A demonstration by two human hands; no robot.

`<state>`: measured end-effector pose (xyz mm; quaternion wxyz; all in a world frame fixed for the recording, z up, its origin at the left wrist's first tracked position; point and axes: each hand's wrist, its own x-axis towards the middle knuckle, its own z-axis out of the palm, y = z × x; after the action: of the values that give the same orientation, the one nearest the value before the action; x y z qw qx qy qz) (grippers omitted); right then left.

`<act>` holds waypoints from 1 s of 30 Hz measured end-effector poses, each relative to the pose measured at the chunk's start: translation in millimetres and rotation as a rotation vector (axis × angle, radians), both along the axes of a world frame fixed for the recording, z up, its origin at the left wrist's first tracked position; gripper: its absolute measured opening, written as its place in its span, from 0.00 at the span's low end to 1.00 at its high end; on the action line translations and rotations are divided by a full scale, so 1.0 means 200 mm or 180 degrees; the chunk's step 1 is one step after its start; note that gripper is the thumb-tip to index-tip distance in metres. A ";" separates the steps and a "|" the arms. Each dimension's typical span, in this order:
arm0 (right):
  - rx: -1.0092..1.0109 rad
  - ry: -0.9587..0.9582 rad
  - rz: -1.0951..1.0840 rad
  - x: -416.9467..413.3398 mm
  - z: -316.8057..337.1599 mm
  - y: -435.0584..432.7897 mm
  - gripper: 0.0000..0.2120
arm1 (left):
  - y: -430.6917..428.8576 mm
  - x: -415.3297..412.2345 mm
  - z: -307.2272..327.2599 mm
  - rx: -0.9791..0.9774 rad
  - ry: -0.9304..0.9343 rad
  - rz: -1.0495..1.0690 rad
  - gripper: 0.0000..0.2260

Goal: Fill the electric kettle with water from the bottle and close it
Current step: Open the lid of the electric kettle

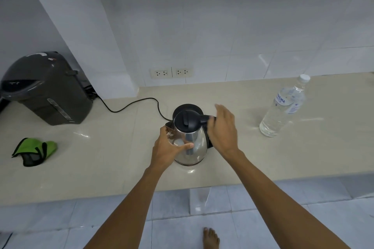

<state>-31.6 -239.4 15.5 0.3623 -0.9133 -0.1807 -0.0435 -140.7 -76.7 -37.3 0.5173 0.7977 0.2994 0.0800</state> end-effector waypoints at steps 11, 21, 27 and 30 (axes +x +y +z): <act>-0.1132 -0.0222 0.0625 -0.09 0.12 0.31 0.27 | 0.01 0.00 0.00 -0.0043 0.0087 -0.0019 0.49; -0.1018 -0.0030 0.0565 -0.09 0.15 0.30 0.22 | 0.01 -0.01 0.01 0.0057 0.0115 -0.0069 0.56; -0.0940 -0.0023 0.0587 -0.09 0.16 0.30 0.21 | 0.01 -0.02 0.02 0.0085 0.0152 -0.0073 0.51; -0.0871 -0.0001 0.0642 -0.08 0.17 0.28 0.22 | 0.01 -0.02 0.02 0.0088 0.0185 -0.0079 0.49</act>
<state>-47.6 -182.9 49.5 0.2371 -0.9314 -0.2758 0.0180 -144.4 -75.3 -33.6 0.4983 0.8104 0.3033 0.0545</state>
